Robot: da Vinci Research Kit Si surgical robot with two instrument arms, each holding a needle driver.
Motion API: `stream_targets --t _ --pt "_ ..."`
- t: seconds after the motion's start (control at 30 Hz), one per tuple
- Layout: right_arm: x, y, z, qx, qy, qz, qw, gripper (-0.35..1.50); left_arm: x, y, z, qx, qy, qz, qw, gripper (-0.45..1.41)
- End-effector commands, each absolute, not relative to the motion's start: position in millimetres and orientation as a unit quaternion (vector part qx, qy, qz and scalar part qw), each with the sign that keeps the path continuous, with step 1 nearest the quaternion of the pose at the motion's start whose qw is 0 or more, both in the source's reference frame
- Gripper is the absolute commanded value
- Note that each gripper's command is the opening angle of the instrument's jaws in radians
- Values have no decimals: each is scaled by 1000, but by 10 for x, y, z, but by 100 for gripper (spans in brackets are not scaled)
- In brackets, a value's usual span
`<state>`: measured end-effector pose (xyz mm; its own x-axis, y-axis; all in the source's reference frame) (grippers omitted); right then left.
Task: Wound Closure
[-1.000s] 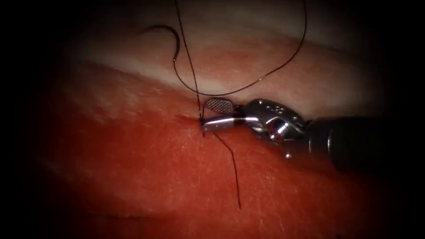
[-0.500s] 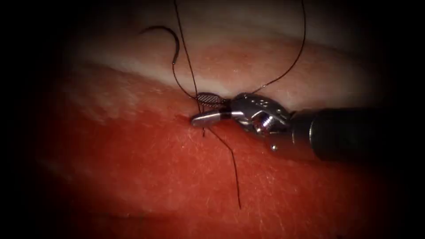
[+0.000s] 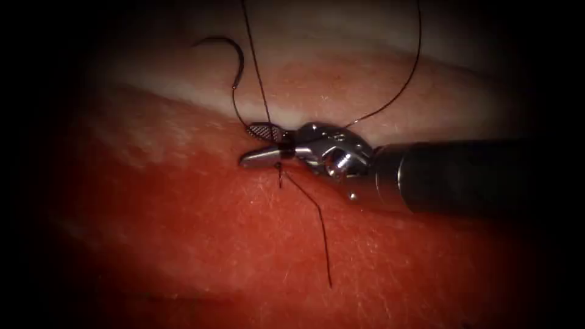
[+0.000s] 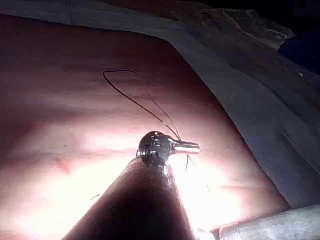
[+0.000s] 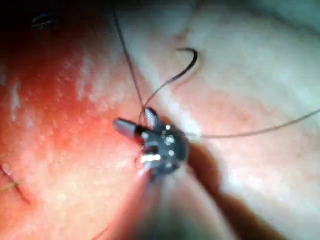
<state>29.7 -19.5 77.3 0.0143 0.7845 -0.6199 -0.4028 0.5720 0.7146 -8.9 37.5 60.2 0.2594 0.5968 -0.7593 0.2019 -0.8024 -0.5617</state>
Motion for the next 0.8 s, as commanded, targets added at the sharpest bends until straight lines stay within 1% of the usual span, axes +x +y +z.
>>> stream_targets --t 0.03,0.47,0.5,0.53,0.57,0.6,0.63,0.67,0.8 --pt "311 -194 778 173 557 428 691 135 -92 382 604 -774 -257 551 178 -45" --pt "329 -199 779 175 562 419 691 133 -97 380 600 -775 -257 550 176 -45" --pt "330 -199 780 175 562 419 691 130 -98 379 600 -775 -257 550 176 -45" --pt "331 -200 780 178 565 416 690 118 -98 379 599 -775 -257 550 176 -45" --pt "331 -200 780 179 566 415 690 91 -98 378 599 -775 -257 550 175 -45" --pt "331 -200 780 180 565 414 691 32 -98 377 598 -775 -257 550 175 -45" --pt "331 -200 780 182 562 413 693 -15 -98 376 598 -775 -257 550 175 -45" --pt "331 -200 780 183 561 413 694 -35 -98 376 598 -775 -257 550 174 -45" --pt "329 -195 783 177 568 417 687 -35 -100 371 595 -776 -256 550 172 -45"
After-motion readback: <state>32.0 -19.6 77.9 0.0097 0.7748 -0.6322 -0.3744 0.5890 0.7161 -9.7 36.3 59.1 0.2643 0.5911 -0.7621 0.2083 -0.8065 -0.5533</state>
